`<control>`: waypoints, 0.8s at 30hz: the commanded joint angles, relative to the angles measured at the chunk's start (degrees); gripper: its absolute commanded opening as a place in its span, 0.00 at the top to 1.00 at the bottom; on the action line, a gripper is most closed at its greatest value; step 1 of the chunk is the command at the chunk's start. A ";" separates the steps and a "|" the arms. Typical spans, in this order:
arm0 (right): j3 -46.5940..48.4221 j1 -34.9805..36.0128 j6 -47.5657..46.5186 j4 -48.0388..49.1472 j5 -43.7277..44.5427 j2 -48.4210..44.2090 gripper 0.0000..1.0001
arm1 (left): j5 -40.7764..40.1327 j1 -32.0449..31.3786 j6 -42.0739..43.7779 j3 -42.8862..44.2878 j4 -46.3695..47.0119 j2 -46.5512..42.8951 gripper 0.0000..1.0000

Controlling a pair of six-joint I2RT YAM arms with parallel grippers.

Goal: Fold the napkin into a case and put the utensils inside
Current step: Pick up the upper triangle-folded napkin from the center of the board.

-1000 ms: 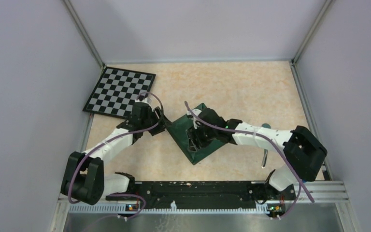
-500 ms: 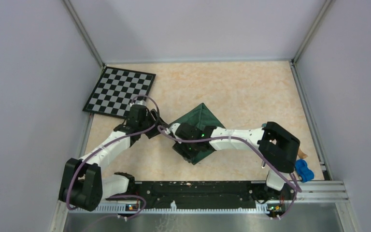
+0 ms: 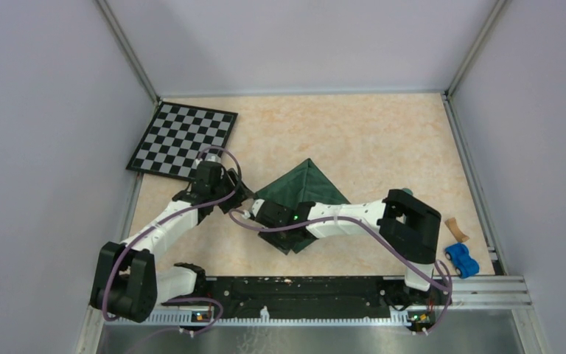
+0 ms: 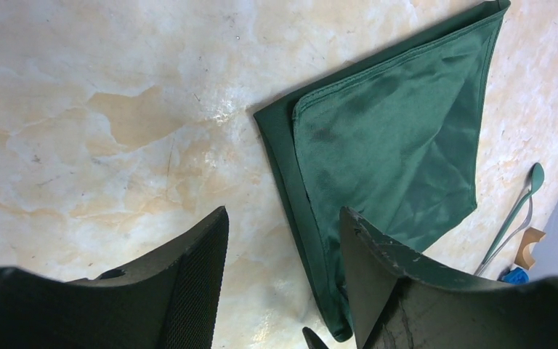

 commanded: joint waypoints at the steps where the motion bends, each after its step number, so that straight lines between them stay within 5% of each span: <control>1: 1.25 0.48 0.36 -0.35 3.03 0.50 0.49 | -0.20 0.52 1.32 -0.67 0.83 -1.28 0.37; 9: -2.20 0.42 1.36 2.42 4.28 1.22 0.52 | 0.35 0.88 2.18 -0.42 0.67 -0.98 0.34; 14: -3.89 0.27 3.01 3.84 6.37 0.97 0.73 | 2.93 0.96 3.17 -0.09 1.09 0.71 0.28; 18: -4.02 0.28 3.32 4.26 8.22 0.28 1.00 | 8.34 0.96 2.42 -0.49 3.49 3.65 0.24; 24: -5.67 0.27 2.84 7.91 7.73 -2.74 1.00 | 21.39 0.79 -7.63 -5.91 20.52 11.58 0.23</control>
